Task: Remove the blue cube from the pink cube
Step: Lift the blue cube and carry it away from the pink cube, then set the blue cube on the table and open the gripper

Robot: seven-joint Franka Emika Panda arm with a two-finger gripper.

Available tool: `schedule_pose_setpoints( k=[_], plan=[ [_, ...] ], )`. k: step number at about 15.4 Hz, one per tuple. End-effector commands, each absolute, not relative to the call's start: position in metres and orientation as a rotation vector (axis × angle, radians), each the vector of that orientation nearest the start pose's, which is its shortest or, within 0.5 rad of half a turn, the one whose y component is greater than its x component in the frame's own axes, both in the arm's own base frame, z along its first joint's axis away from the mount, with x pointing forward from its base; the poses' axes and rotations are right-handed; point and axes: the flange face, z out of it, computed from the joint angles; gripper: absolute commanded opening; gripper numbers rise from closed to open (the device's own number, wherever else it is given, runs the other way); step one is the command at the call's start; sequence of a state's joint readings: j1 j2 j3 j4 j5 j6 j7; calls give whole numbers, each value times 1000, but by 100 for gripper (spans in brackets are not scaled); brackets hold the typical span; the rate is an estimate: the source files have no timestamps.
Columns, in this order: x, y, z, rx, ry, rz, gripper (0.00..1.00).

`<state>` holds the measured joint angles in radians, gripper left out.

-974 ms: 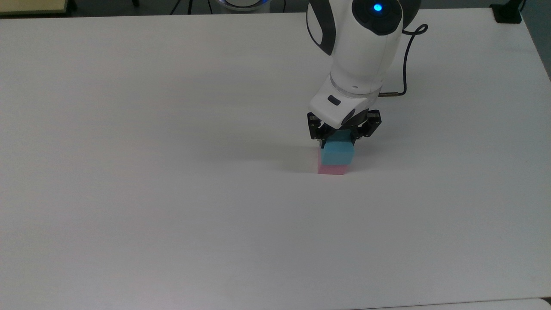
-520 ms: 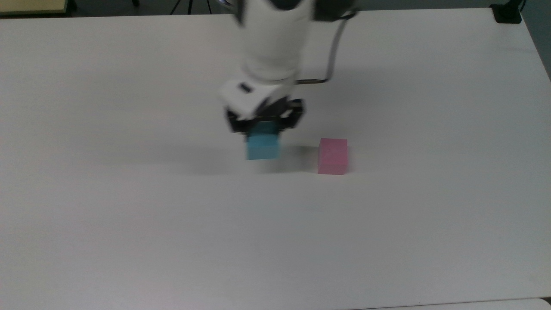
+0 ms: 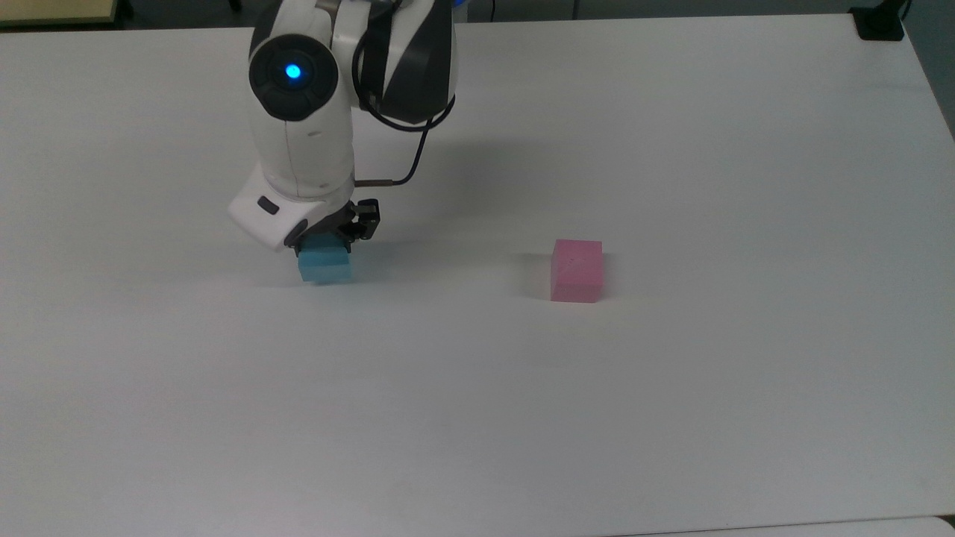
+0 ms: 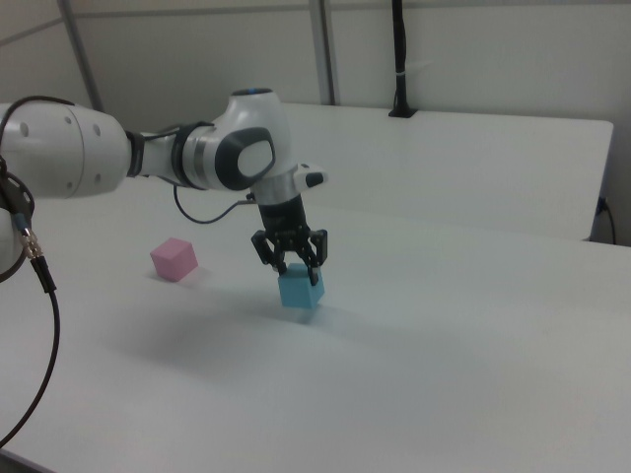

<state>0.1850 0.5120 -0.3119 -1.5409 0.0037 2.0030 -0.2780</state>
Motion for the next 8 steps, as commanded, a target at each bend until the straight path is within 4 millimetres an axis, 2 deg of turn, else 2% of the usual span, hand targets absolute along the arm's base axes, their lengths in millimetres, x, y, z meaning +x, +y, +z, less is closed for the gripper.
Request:
schedule_pose_setpoints(
  k=[1,2,3,4,6,8],
  plan=[
    [680,-50,355,-3261,-308,63,47],
    [682,-49,354,-3257,-273,38,54],
    [683,-49,352,-3252,-239,18,71],
    [681,-50,349,-3250,-207,18,99],
    [680,-54,352,-3249,-212,17,100],
    [679,-55,370,-3247,-184,-6,100]
  ],
)
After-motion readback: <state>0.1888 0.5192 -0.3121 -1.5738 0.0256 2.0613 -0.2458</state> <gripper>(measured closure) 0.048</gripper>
